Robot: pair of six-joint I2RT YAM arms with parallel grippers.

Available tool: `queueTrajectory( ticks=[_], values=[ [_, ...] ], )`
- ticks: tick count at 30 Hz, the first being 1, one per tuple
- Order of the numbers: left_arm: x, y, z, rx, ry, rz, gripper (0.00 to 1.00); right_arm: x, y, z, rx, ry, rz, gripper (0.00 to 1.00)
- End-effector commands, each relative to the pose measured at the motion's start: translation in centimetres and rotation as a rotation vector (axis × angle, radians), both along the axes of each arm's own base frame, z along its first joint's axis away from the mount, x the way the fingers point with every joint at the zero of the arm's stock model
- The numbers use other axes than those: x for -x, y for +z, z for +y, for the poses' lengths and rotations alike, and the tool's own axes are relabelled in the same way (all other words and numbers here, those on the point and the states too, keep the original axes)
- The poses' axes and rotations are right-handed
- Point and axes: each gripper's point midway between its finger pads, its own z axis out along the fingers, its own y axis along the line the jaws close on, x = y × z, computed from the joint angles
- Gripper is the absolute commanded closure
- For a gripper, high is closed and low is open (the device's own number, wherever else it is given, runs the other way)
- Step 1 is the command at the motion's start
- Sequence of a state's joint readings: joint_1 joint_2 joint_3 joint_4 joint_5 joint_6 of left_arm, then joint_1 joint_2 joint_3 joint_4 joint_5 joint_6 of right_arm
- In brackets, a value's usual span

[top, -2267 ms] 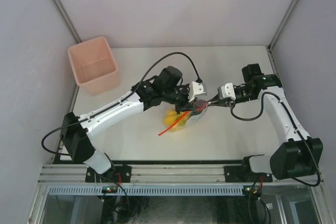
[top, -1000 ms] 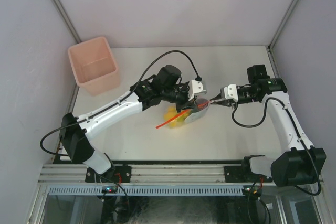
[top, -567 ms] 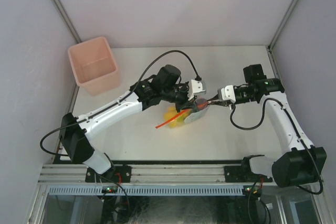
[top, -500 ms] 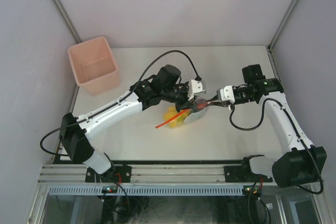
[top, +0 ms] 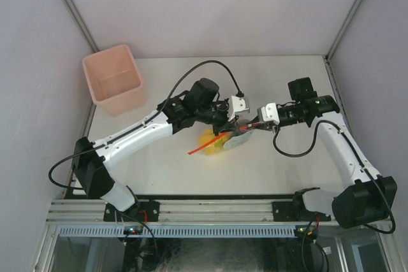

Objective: Open the zip-top bag and remove the fake food
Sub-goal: Unzip the zipper food storage bag at the center of the board, then adjust the zipper food storage bag at the center of the board.

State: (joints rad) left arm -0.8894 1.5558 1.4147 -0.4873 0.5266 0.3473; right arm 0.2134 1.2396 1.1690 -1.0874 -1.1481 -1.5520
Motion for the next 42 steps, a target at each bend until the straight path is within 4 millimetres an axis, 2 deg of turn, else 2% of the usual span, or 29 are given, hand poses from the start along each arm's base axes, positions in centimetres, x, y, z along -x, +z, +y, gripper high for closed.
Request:
queueTrajectory(
  ticks=[1, 5, 9, 11, 13, 18, 22, 26, 29, 30, 32, 35, 38, 42],
  values=[
    [-0.7, 3.3, -0.5, 0.13, 0.029, -0.037, 1.0, -0.2, 1.3, 0.6, -0.054, -0.025, 0.031, 0.79],
    [-2.0, 3.7, 0.7, 0.207, 0.125, 0.041, 1.0, -0.8, 4.1, -1.3, -0.11, -0.125, 0.031, 0.5],
    [-3.8, 5.7, 1.9, 0.363, 0.277, 0.084, 1.0, -0.8, 6.8, -3.8, -0.175, -0.237, 0.05, 0.31],
    [-5.4, 7.6, 2.8, 0.476, 0.414, 0.096, 1.0, -0.9, 8.6, -4.8, -0.207, -0.303, 0.091, 0.27],
    [-6.6, 9.3, 4.0, 0.585, 0.557, 0.143, 1.0, -1.1, 9.5, -5.1, -0.229, -0.356, 0.166, 0.27],
    [-9.0, 11.7, 6.2, 0.807, 0.834, 0.328, 1.0, -1.3, 10.2, -3.5, -0.259, -0.41, 0.407, 0.29],
    [-10.6, 12.5, 7.6, 0.917, 1.015, 0.403, 1.0, -2.2, 10.4, -1.8, -0.26, -0.478, 0.552, 0.3],
    [-12.2, 11.9, 9.2, 0.939, 1.296, 0.447, 1.0, -3.2, 11.0, -0.6, -0.281, -0.514, 0.608, 0.28],
    [-13.1, 9.3, 9.4, 0.836, 1.498, 0.475, 1.0, -4.0, 10.8, 0.5, -0.261, -0.541, 0.608, 0.23],
    [-13.5, 9.3, 9.4, 0.824, 1.548, 0.485, 1.0, -4.2, 10.4, 1.1, -0.236, -0.548, 0.597, 0.21],
    [-14.1, 7.7, 9.2, 0.769, 1.638, 0.514, 1.0, -4.8, 9.5, 1.7, -0.199, -0.578, 0.579, 0.18],
    [-14.9, 6.2, 8.3, 0.723, 1.703, 0.542, 1.0, -6.5, 8.3, 2.1, -0.176, -0.663, 0.585, 0.17],
    [-15.5, 6.1, 7.5, 0.738, 1.714, 0.571, 1.0, -8.3, 7.3, 2.5, -0.181, -0.787, 0.597, 0.17],
    [-16.3, 6.6, 6.5, 0.756, 1.715, 0.588, 1.0, -9.0, 5.7, 3.4, -0.204, -0.868, 0.64, 0.18]
  ],
)
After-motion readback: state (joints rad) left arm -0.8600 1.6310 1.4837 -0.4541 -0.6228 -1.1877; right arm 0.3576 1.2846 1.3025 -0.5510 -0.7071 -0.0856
